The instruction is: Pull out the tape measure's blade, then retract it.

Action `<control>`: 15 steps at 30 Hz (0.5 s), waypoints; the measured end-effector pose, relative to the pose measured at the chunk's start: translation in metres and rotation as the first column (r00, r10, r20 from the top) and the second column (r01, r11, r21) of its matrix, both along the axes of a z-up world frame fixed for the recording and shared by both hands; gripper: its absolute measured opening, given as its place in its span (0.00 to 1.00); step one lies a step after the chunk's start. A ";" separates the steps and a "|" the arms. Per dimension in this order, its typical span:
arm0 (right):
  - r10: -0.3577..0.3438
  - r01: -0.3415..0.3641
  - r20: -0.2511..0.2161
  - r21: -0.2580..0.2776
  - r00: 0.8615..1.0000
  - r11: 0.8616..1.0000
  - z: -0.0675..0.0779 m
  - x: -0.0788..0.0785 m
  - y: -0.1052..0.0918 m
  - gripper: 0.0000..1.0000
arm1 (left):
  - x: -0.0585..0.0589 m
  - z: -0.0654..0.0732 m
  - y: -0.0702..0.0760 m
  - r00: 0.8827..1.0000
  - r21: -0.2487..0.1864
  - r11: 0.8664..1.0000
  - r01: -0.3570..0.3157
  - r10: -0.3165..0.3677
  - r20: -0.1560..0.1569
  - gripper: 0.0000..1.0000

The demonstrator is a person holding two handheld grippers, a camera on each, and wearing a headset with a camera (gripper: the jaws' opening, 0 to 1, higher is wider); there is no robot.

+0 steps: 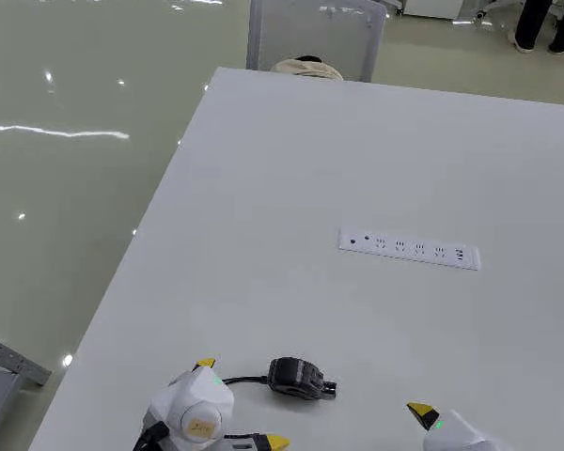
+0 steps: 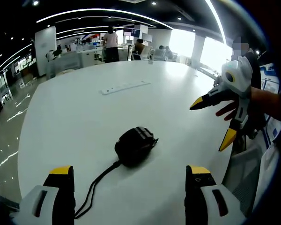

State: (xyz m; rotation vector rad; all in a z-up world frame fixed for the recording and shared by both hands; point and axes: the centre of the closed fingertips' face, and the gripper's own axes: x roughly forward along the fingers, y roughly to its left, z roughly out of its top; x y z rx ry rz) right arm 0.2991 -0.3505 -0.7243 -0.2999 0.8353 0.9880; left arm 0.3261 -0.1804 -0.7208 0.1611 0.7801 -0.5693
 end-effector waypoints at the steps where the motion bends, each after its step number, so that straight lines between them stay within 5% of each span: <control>1: 0.000 0.000 0.000 -0.001 1.000 1.000 -0.001 0.001 0.000 0.92 | 0.001 0.000 0.000 1.000 0.001 1.000 0.002 -0.002 0.001 0.95; 15: 0.023 -0.023 -0.004 -0.011 1.000 1.000 -0.009 0.008 0.007 0.91 | 0.012 -0.006 -0.004 0.999 0.013 0.999 0.044 -0.044 -0.007 0.94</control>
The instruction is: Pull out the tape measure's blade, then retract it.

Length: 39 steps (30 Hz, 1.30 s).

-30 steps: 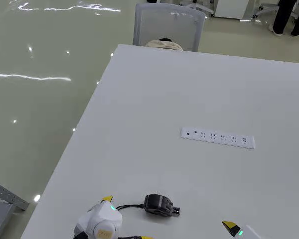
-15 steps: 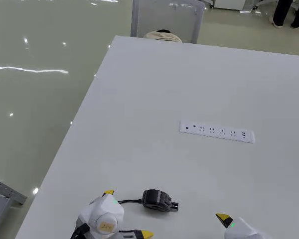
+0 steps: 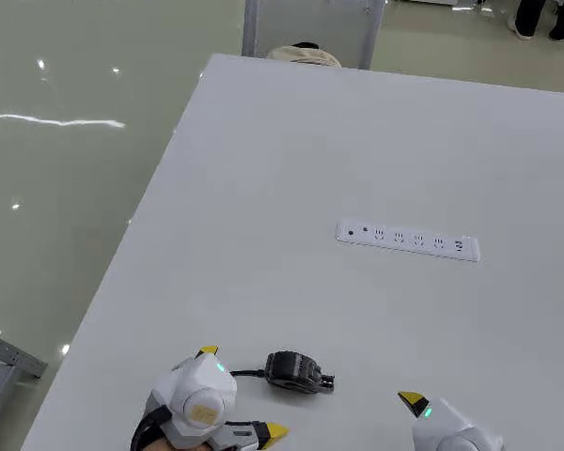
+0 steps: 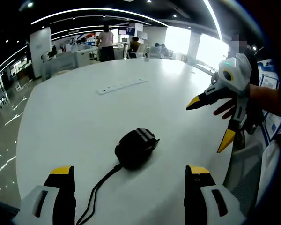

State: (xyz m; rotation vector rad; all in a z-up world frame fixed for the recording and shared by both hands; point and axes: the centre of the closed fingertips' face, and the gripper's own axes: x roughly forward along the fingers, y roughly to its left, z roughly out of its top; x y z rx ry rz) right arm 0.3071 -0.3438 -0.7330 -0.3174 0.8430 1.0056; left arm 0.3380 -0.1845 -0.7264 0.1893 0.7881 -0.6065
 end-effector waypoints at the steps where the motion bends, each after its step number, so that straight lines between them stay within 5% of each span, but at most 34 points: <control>1: -0.001 0.001 0.001 -0.002 1.000 1.000 -0.001 0.001 0.000 0.92 | 0.001 0.000 0.000 1.000 0.001 1.000 0.002 -0.002 0.001 0.94; 22: 0.031 -0.031 0.003 -0.009 1.000 0.999 -0.009 0.013 0.005 0.91 | 0.016 -0.010 -0.014 0.994 0.019 0.994 0.111 -0.111 -0.001 0.91; 39: 0.048 -0.048 0.006 -0.016 0.999 0.999 -0.017 0.023 0.009 0.89 | 0.025 -0.018 -0.030 0.974 0.039 0.973 0.228 -0.228 -0.006 0.89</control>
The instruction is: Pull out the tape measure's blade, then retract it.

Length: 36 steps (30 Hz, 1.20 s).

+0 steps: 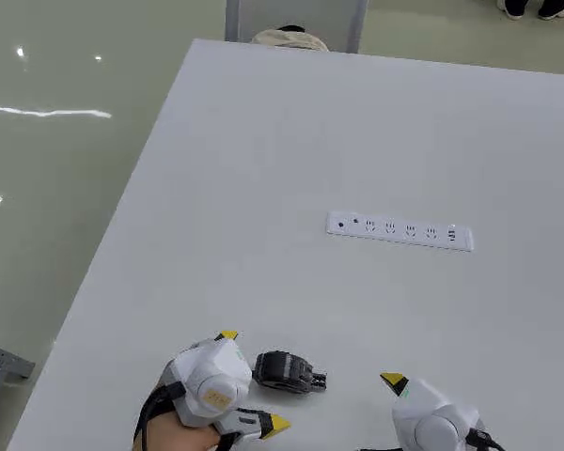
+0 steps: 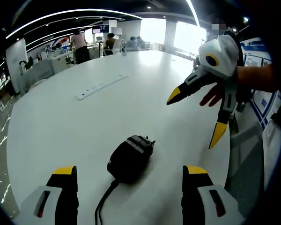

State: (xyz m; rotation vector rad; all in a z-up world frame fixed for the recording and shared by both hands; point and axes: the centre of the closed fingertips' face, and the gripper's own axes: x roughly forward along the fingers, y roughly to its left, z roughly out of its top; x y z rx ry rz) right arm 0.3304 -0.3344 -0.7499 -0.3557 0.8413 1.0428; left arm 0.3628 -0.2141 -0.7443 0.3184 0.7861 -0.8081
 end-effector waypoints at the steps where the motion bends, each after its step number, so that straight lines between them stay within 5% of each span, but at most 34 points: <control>1: 0.004 -0.004 0.000 -0.002 1.000 1.000 -0.001 0.000 0.000 0.89 | 0.001 0.000 0.000 1.000 0.000 1.000 0.006 -0.006 0.002 0.89; 36: 0.125 -0.125 -0.011 -0.029 0.992 0.992 -0.031 0.011 0.017 0.81 | 0.010 -0.023 -0.013 0.982 0.051 0.981 0.189 -0.188 -0.019 0.83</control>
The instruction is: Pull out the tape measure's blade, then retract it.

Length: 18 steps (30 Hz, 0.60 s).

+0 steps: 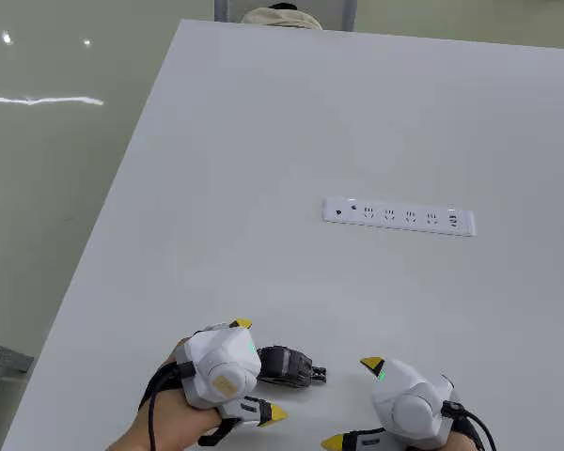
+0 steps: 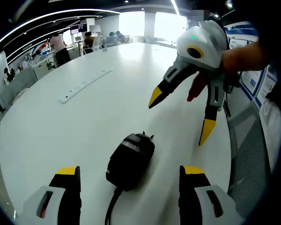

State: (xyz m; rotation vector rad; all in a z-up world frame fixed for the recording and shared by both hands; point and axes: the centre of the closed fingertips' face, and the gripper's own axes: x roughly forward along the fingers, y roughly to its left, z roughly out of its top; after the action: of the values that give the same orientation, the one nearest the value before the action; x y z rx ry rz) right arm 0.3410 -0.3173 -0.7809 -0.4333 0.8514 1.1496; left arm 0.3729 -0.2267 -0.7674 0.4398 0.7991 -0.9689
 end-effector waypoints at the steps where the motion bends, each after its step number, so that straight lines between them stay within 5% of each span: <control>1: 0.005 -0.005 0.001 -0.002 1.000 1.000 -0.001 0.000 0.000 0.80 | 0.000 0.000 0.000 1.000 0.001 1.000 0.005 -0.005 0.000 0.83; 18: 0.059 -0.059 -0.003 -0.014 0.998 0.998 -0.013 0.004 0.008 0.76 | 0.002 -0.007 -0.011 0.991 0.032 0.991 0.130 -0.130 0.011 0.77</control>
State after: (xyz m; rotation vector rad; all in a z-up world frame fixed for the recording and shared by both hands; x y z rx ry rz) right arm 0.3450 -0.3097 -0.7944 -0.4712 0.8539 1.1992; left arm 0.3753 -0.2381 -0.7745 0.5298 0.7818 -1.0745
